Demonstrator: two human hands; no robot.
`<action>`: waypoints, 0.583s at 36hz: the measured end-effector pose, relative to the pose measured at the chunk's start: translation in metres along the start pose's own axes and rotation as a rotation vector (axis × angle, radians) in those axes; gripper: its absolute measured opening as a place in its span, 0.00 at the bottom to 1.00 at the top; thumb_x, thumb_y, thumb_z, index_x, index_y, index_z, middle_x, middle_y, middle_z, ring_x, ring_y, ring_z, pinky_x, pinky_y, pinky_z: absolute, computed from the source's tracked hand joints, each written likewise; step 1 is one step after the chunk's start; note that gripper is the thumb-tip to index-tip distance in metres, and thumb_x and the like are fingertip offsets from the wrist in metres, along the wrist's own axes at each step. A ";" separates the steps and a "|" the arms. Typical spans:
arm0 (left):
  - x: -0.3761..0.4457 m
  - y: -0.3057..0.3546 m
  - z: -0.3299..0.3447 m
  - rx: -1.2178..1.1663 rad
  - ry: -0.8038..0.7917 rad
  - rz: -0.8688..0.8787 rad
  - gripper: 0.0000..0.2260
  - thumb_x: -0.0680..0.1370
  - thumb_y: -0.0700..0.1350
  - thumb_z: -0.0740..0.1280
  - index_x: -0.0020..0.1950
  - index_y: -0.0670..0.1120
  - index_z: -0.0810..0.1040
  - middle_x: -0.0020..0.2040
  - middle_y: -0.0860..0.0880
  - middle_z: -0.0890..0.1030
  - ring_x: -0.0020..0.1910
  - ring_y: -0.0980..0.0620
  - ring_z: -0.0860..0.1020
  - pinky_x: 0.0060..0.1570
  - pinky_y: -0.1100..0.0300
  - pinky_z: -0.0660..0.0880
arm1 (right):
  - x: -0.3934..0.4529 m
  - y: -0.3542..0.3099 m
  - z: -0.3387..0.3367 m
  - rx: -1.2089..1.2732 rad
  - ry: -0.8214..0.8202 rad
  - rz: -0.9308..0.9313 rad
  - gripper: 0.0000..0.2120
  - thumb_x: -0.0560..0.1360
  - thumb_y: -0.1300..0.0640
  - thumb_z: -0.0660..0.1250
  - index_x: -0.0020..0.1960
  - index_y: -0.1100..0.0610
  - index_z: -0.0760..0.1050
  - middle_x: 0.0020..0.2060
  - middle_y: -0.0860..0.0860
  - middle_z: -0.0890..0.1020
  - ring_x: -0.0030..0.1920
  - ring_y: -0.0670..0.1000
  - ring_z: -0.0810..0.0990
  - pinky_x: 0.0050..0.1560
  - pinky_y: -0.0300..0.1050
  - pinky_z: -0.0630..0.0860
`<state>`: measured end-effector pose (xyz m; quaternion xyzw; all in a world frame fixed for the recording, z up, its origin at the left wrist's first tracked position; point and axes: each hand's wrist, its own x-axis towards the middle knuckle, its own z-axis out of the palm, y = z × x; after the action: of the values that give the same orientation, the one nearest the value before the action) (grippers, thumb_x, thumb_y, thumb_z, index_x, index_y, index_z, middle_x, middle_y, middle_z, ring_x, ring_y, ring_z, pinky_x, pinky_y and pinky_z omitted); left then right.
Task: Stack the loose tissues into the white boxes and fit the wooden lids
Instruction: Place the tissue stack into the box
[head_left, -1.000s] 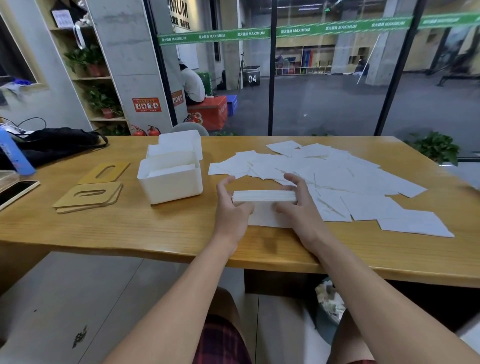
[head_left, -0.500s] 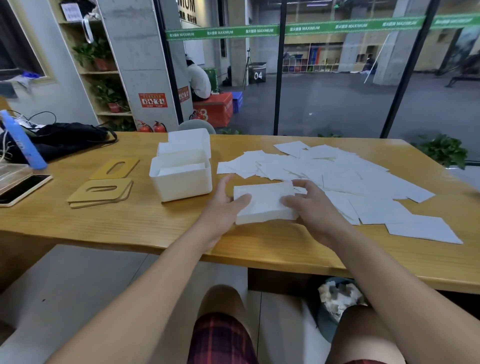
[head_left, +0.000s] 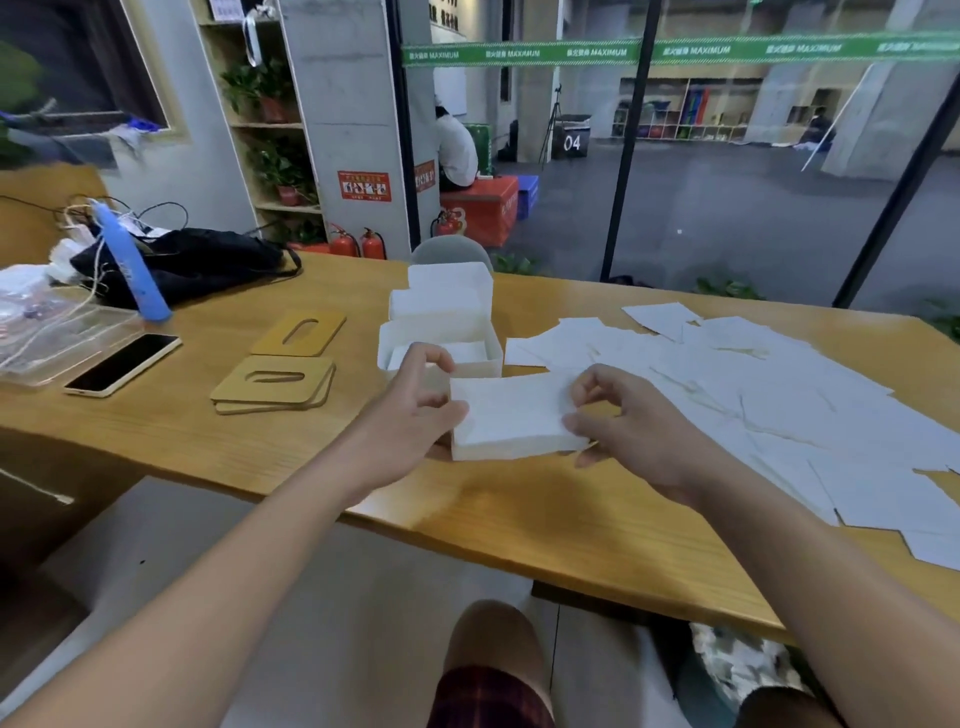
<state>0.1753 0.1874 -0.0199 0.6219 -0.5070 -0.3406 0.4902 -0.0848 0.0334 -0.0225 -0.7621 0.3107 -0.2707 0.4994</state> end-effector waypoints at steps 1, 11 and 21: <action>0.001 0.002 -0.008 0.015 0.005 0.007 0.14 0.86 0.47 0.68 0.67 0.59 0.68 0.54 0.46 0.89 0.50 0.43 0.89 0.49 0.40 0.86 | 0.007 -0.004 0.004 0.019 0.004 -0.012 0.04 0.81 0.63 0.73 0.51 0.58 0.79 0.58 0.56 0.80 0.45 0.57 0.90 0.43 0.53 0.87; 0.066 0.012 -0.080 0.423 0.216 0.112 0.06 0.87 0.52 0.68 0.54 0.60 0.84 0.54 0.59 0.82 0.42 0.58 0.83 0.44 0.55 0.82 | 0.095 -0.046 0.038 -0.233 0.100 -0.180 0.04 0.85 0.49 0.68 0.58 0.41 0.80 0.54 0.37 0.82 0.52 0.39 0.82 0.43 0.33 0.78; 0.107 -0.009 -0.091 0.736 0.236 0.035 0.02 0.88 0.55 0.62 0.61 0.61 0.71 0.52 0.56 0.78 0.52 0.50 0.79 0.47 0.48 0.79 | 0.150 -0.047 0.063 -0.394 0.035 -0.056 0.05 0.85 0.50 0.68 0.60 0.46 0.80 0.55 0.46 0.82 0.54 0.50 0.82 0.57 0.55 0.82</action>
<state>0.2889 0.1084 0.0059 0.7823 -0.5460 -0.0535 0.2950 0.0697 -0.0264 0.0143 -0.8487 0.3451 -0.2315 0.3273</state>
